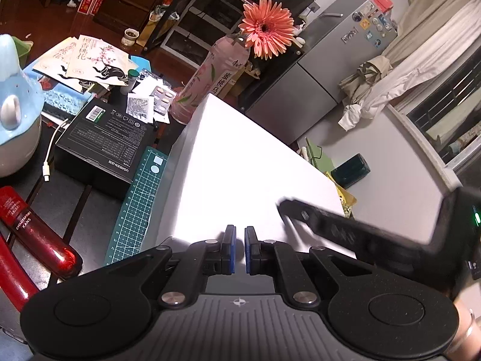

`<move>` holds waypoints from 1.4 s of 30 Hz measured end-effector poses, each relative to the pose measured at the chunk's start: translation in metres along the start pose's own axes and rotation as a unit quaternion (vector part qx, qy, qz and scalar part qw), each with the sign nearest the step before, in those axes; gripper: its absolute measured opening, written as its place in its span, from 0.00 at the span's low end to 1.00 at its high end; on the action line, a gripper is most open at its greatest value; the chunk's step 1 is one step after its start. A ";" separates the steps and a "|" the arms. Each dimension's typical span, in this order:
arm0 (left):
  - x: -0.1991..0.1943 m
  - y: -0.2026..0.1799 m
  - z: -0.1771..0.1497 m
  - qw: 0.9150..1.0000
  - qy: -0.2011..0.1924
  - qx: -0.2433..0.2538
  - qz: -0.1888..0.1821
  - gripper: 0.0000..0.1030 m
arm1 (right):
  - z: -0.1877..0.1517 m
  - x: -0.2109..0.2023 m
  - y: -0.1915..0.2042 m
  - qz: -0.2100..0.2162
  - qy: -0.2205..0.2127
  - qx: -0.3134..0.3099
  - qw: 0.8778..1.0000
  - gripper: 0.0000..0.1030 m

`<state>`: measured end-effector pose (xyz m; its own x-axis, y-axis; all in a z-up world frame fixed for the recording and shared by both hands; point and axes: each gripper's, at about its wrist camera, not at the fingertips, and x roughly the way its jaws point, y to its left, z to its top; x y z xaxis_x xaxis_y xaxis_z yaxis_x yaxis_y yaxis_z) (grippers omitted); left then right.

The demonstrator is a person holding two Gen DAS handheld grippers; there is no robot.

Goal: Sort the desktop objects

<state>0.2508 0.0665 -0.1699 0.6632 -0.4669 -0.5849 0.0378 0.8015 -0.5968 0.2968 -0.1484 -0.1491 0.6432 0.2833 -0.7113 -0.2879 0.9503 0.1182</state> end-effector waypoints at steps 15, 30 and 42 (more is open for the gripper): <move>-0.025 -0.021 -0.018 0.997 -0.002 0.067 0.035 0.14 | -0.053 -0.043 -0.004 -0.022 -0.061 0.034 0.997 0.05; -0.060 -0.037 -0.074 0.989 -0.023 0.129 0.073 0.52 | -0.105 -0.079 -0.007 -0.023 -0.080 0.041 0.996 0.39; -0.059 -0.063 -0.108 0.975 -0.037 0.194 0.099 0.77 | -0.155 -0.097 -0.008 -0.026 -0.051 0.054 0.997 0.76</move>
<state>0.1284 0.0039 -0.1570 0.7376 -0.2728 -0.6177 0.1749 0.9607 -0.2156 0.1260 -0.2032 -0.1884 0.7259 0.2407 -0.6444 -0.1778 0.9706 0.1622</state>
